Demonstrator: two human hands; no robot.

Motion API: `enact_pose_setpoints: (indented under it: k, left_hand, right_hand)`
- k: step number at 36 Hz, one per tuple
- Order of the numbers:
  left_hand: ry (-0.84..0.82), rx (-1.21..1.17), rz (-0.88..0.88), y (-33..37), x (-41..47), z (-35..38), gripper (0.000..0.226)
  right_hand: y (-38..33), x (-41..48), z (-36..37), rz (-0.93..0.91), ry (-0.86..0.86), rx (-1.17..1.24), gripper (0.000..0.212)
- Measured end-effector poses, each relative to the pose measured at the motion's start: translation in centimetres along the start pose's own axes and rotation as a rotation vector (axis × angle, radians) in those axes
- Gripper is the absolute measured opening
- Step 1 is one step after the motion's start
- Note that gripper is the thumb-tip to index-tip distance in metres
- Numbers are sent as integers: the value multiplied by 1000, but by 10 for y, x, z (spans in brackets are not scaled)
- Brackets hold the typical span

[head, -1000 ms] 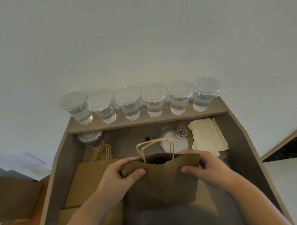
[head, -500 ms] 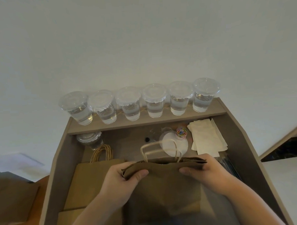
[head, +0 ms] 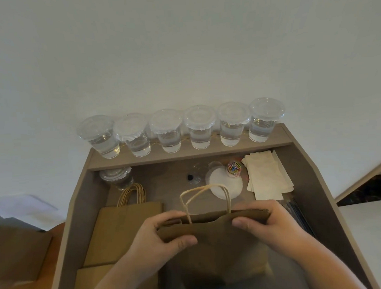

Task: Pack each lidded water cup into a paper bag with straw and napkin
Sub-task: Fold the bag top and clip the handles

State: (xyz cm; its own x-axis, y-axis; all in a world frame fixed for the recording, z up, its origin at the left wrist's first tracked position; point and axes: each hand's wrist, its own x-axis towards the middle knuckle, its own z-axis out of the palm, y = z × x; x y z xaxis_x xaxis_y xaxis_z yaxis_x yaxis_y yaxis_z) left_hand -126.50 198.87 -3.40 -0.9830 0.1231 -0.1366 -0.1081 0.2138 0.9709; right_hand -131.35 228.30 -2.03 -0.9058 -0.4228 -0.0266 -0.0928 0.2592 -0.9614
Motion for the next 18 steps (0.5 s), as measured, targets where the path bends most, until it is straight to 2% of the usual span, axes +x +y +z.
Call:
enact_pose_setpoints:
  k: [3,7,9,11,14,18]
  left_hand:
    - [-34,5,-100,-14,-3,-1,50]
    - [23,-11,-119,-33,-13,9,62]
    - [-95,-11,-92,-38,-16,12,70]
    - [-256,1,-19,-41,-18,14,90]
    - [-294,14,-31,-42,-20,17,125]
    - [-254,83,-3,-50,-20,16,120]
  right_hand:
    - [17,-6,-5,55,5,5,43]
    - [51,-19,-4,161,-81,-63,57]
    - [70,-27,-2,205,-85,-95,63]
    - [89,-34,-3,229,-82,-118,62]
    - [106,-42,-8,289,-43,-84,79]
    - [109,-43,-4,301,-8,-76,88]
